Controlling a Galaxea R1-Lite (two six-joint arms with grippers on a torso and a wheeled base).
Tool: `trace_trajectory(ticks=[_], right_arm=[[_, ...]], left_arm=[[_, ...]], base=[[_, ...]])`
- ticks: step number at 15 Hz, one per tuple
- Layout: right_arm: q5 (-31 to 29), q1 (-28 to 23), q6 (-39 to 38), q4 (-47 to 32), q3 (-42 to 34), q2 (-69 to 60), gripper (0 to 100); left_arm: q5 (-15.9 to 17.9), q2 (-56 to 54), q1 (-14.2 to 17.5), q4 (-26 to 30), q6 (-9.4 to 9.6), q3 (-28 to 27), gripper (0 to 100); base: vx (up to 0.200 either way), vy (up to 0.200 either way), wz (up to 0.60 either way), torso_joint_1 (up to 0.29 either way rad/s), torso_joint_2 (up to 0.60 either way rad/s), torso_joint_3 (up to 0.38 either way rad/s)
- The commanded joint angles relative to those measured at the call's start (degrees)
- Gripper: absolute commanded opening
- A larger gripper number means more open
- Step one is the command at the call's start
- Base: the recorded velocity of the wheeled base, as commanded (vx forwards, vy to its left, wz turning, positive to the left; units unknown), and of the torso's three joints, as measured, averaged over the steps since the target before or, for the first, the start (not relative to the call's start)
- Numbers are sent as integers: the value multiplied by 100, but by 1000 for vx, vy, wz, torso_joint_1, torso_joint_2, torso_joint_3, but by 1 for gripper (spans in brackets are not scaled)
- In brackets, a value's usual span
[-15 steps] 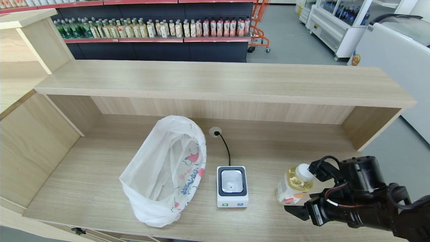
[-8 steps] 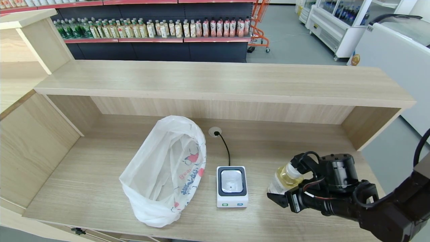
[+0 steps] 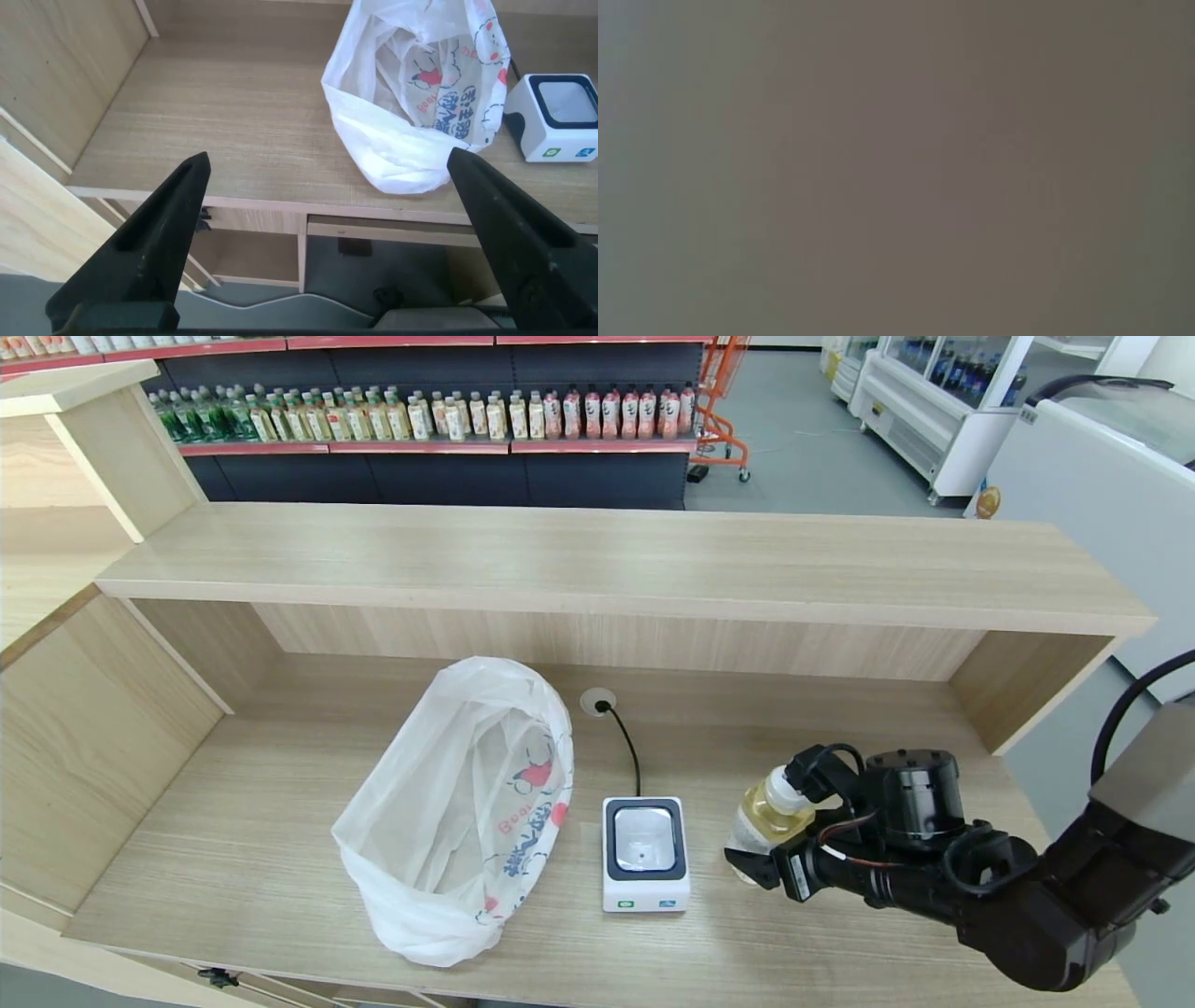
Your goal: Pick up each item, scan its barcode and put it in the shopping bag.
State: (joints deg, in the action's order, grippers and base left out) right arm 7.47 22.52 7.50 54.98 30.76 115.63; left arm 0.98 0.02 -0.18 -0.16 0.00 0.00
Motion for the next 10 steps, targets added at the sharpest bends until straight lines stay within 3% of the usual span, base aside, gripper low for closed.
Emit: trace_trajectory(ticks=[1,4,6,7,10], right_arm=[[17,69,33,312,-8,197,100],[53,139,6,725,44,364,100],[404,104,-11,936,124,382,100],[492,86,6,980,203,390,0],[492,-10,41,988,440,426,0]], left_arm=[[-1,6,1,-2,0,0,100],[-1,6,1,-2,0,0,100],[-1,6,1,-2,0,0,100],[-1,6,1,-2,0,0,100],[-1,6,1,-2,0,0,100]], base=[[0,0,0,0,0,0],[0,0,0,0,0,0],[0,0,0,0,0,0],[0,0,0,0,0,0],[0,0,0,0,0,0]])
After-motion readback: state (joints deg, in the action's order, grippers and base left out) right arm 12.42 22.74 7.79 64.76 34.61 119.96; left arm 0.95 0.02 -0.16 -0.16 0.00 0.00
